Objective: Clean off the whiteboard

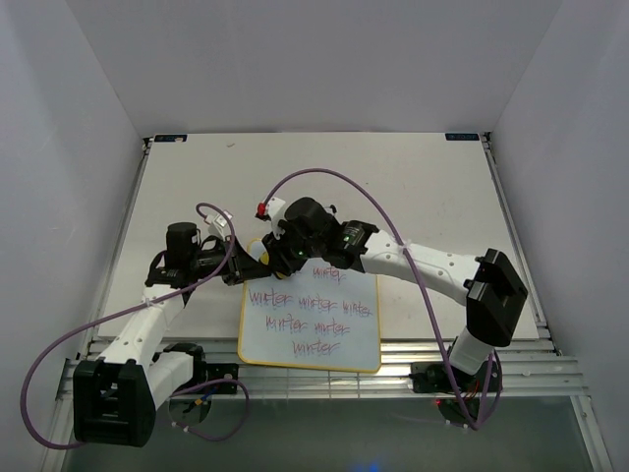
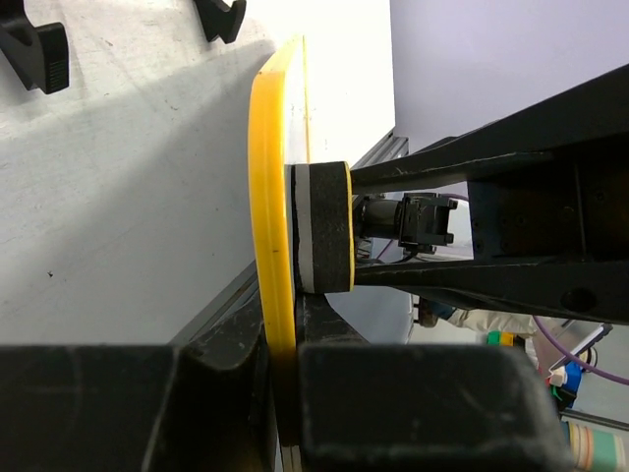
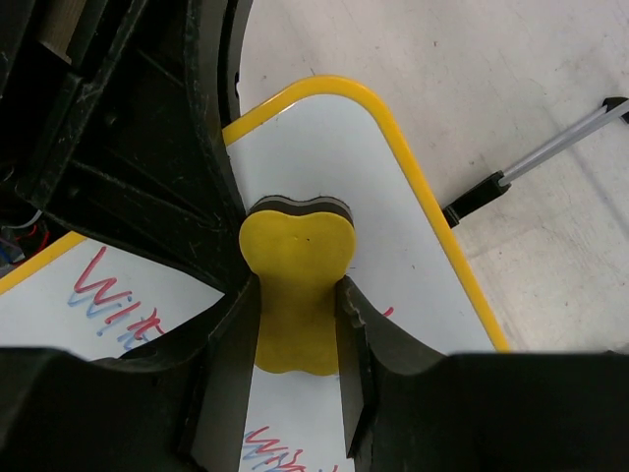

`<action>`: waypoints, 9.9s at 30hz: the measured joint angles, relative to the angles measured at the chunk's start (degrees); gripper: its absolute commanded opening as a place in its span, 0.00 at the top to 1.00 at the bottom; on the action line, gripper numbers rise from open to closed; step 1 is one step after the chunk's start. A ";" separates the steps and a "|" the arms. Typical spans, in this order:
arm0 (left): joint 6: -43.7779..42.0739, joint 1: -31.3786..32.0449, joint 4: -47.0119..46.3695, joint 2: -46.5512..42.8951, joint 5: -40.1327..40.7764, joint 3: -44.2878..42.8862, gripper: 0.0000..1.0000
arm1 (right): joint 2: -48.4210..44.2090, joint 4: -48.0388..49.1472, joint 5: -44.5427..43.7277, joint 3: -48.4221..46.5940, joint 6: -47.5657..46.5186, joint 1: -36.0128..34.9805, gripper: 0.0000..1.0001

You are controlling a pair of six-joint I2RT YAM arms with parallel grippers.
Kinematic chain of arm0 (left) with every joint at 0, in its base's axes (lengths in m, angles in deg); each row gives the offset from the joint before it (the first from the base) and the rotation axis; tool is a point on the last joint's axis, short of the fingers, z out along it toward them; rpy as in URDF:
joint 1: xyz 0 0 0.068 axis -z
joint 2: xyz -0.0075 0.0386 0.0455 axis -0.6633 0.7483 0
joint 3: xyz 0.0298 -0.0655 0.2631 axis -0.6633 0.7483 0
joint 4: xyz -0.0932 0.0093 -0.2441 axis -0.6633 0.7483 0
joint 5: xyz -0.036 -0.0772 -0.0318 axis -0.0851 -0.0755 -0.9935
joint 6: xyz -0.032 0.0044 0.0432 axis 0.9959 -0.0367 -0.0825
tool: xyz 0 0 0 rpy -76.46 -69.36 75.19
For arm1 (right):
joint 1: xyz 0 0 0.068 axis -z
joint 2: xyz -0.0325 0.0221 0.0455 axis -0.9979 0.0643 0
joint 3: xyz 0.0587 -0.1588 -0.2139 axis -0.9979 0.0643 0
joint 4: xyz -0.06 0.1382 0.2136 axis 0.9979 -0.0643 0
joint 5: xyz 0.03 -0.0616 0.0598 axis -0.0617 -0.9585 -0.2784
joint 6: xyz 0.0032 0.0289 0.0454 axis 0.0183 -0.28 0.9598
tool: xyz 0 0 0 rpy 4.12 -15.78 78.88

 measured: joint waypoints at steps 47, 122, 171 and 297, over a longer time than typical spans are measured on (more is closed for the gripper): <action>0.63 -0.28 -3.54 1.81 0.74 2.82 0.66 | 3.45 0.24 4.92 0.68 1.79 2.43 0.73; 10.54 -0.39 -18.01 -3.52 1.05 6.56 0.34 | -0.72 7.78 -2.34 6.80 5.20 1.90 0.74; 11.87 0.13 -16.33 -4.33 -0.98 7.41 0.35 | -4.24 5.38 9.31 11.23 -8.61 1.42 0.78; 13.97 0.04 -18.71 -6.99 -0.26 7.52 0.34 | -5.03 4.61 -11.50 8.90 11.76 -3.06 0.78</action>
